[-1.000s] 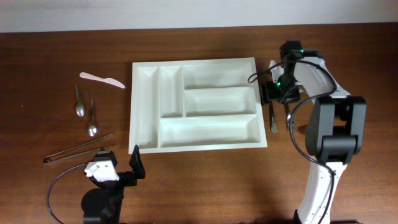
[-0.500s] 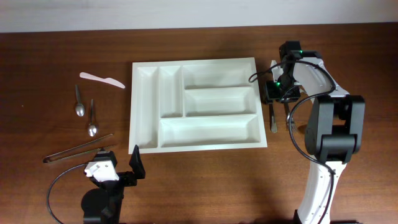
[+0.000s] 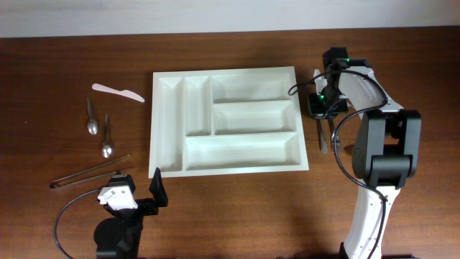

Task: Pack container
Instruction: 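Close the right gripper on the small spoon's handle and lift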

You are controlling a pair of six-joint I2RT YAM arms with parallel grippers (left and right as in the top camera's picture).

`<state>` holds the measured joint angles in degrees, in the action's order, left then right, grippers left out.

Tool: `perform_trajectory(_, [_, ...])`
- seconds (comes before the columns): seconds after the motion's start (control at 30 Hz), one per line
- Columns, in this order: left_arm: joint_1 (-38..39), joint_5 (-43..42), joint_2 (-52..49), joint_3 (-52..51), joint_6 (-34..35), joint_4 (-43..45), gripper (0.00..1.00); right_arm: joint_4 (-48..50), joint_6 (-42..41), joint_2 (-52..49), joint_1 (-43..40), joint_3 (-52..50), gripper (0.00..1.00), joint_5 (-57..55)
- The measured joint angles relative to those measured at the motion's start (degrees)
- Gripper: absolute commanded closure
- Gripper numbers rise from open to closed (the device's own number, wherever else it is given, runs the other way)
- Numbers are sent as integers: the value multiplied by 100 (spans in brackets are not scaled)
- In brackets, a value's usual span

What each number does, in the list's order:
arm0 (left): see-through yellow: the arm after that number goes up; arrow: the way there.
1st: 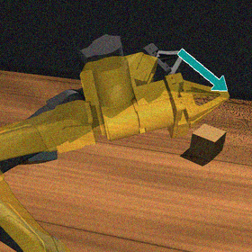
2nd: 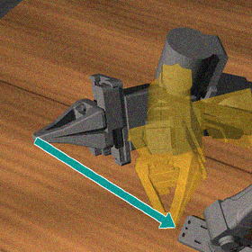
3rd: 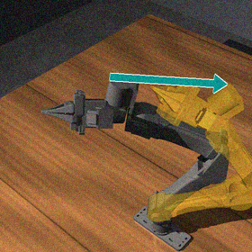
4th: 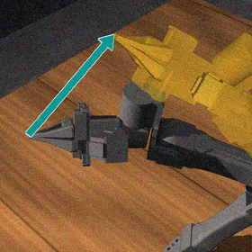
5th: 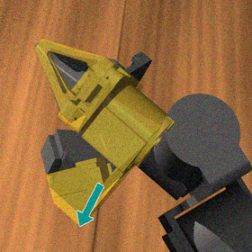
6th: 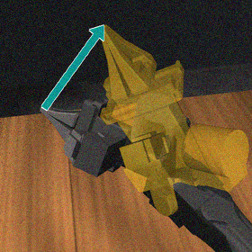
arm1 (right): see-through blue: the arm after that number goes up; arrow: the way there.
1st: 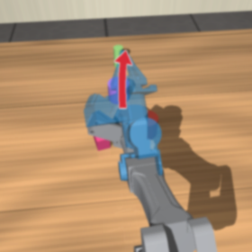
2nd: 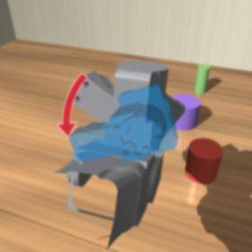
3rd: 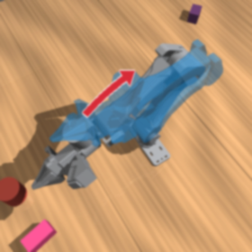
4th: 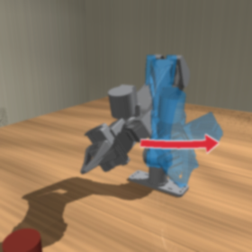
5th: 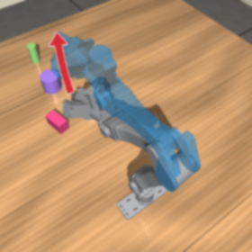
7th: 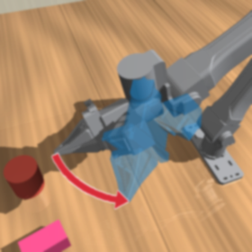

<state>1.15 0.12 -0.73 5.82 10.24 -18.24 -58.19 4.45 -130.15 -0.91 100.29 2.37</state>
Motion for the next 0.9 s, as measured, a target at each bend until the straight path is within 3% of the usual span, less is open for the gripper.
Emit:
perform_trajectory(0.47, [0,0,0,0,0,0,1,-214,-11,-39,0,129,96,2])
perform_trajectory(0.9, [0,0,0,0,0,0,1,-846,-61,-140,0,1722,96,-105])
